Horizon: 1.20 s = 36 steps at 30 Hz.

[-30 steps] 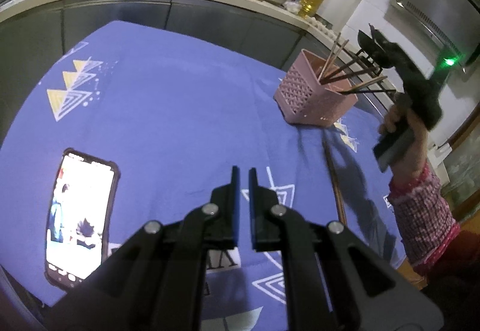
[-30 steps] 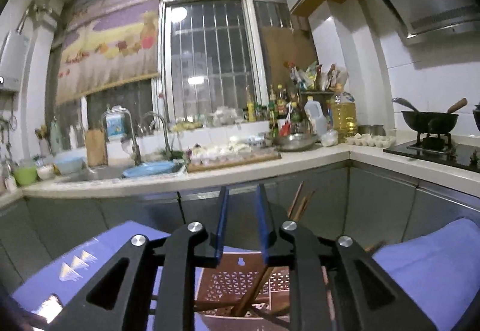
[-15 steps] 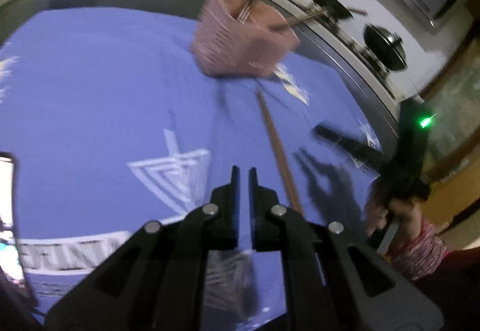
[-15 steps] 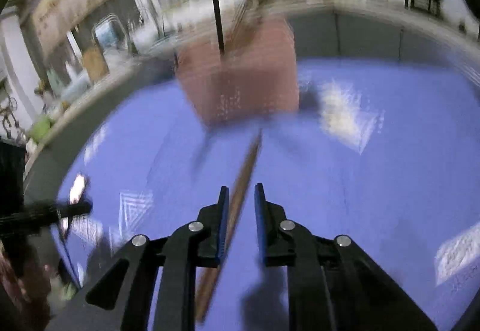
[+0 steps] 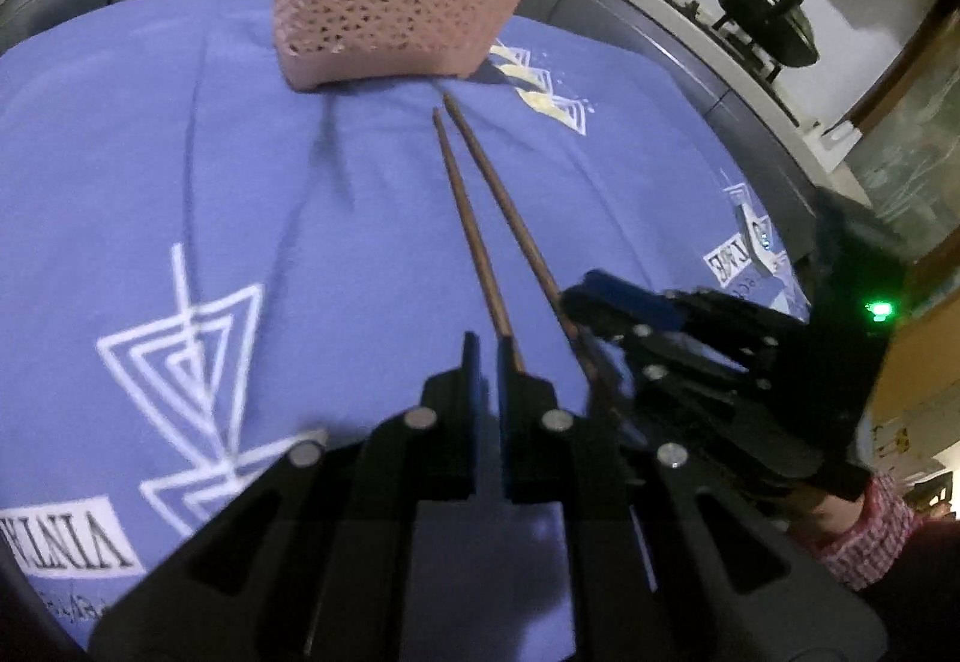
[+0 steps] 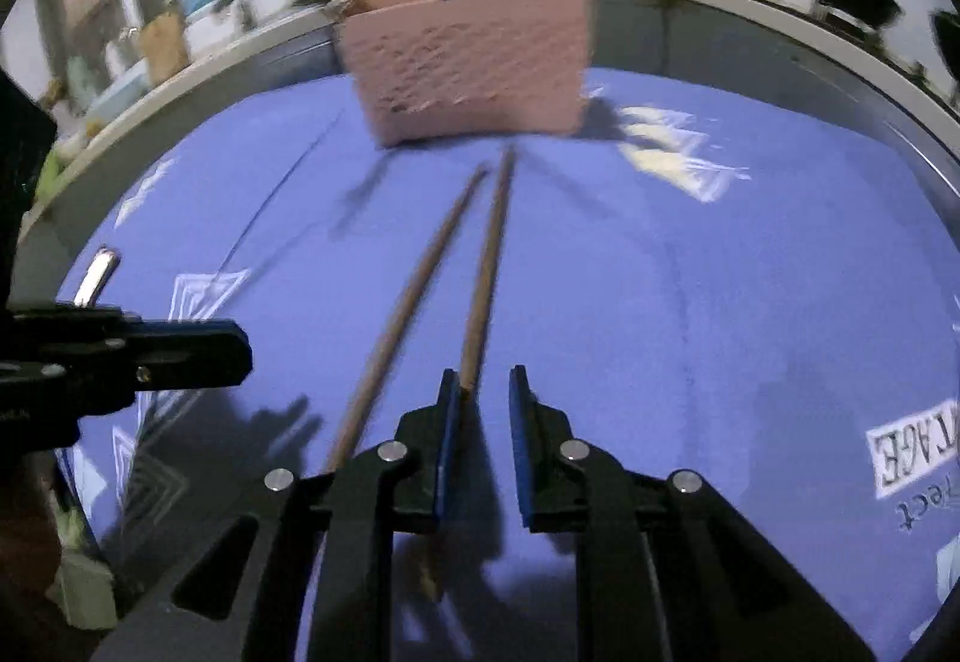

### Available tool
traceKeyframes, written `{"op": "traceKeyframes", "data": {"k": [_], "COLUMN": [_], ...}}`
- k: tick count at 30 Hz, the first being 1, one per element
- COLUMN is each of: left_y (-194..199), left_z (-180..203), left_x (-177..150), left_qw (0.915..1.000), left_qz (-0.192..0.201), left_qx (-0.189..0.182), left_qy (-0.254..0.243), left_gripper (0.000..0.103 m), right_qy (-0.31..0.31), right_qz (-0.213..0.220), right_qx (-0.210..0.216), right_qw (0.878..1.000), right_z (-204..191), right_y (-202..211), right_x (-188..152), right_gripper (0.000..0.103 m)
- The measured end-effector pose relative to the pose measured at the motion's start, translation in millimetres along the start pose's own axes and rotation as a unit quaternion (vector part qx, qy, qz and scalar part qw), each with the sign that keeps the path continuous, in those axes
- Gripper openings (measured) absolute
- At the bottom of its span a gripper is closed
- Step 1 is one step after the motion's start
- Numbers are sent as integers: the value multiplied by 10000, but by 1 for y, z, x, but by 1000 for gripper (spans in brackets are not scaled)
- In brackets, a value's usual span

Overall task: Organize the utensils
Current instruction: 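Grasp a brown chopstick with the left tool while the right tool grasps the other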

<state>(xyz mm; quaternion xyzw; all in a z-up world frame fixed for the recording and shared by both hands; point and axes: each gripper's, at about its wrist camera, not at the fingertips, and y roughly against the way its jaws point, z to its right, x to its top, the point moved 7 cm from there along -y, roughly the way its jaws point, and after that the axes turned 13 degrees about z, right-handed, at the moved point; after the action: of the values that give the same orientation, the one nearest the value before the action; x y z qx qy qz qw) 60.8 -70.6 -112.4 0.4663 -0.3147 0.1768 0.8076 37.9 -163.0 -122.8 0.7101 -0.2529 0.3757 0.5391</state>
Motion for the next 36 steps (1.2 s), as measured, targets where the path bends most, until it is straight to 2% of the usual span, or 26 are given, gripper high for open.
{"op": "traceKeyframes", "data": {"k": [2,3,4,5,9,10,12,13,15,19,25,27,29,30,32,33,34,35,36], "left_y": [-13,-19,-26,-32,-60,-62,-64,-63,-57,-38,-26,-33,-44,-52,-66,-72,-74,-76,-75], "left_z": [8,12,16,18,17,18,18,16,8,-13,-36,-36,-33,-33,-32,-31,-31,-31,-34], "left_x": [4,6,9,12,11,12,11,10,8,3,8,16,27,34,44,50,54,57,60], "left_qw": [9999,9999,9997,9993,9953,9939,9881,9876,9899,9910,9877,9855,9812,9795,9779,9779,9784,9792,9839], "left_qz": [-71,-95,-78,-28,-104,-2,29,19,-53,-76,-108,-115,-90,-67,-17,65,114,132,76], "left_qx": [9,27,70,159,703,787,1072,1078,960,1000,1251,1301,1407,1458,1465,1423,1393,1364,1230], "left_qy": [-80,-134,-232,-327,-658,-775,-1101,-1142,-1042,-885,-929,-1086,-1317,-1390,-1493,-1530,-1527,-1496,-1298], "left_gripper": [8,14,30,38,38,37,14,9,7,6,7,15,55,58,58,53,34,8,5], "right_qy": [-547,-677,-827,-969,-1247,-1335,-1443,-1467,-1413,-1046,-436,-209,-75,-31,68,120,131,84,-94], "right_qz": [-2,26,109,186,288,303,297,260,130,-115,-344,-472,-545,-582,-595,-588,-600,-640,-752], "right_qx": [158,126,88,84,166,221,305,375,631,956,854,701,574,520,432,467,532,649,841], "right_qw": [9984,9976,9965,9951,9916,9903,9886,9881,9879,9898,9948,9962,9968,9969,9973,9971,9967,9958,9936], "right_z": [19,26,36,44,62,67,73,74,68,43,16,12,11,11,12,11,10,9,9], "right_y": [5,7,11,15,19,20,16,13,3,-20,-59,-75,-84,-89,-99,-104,-106,-108,-108], "right_x": [0,-1,0,2,10,12,19,24,33,49,64,68,71,73,79,82,83,84,83], "right_gripper": [17,17,17,17,17,17,17,17,17,17,18,18,18,18,19,19,18,11,6]}}
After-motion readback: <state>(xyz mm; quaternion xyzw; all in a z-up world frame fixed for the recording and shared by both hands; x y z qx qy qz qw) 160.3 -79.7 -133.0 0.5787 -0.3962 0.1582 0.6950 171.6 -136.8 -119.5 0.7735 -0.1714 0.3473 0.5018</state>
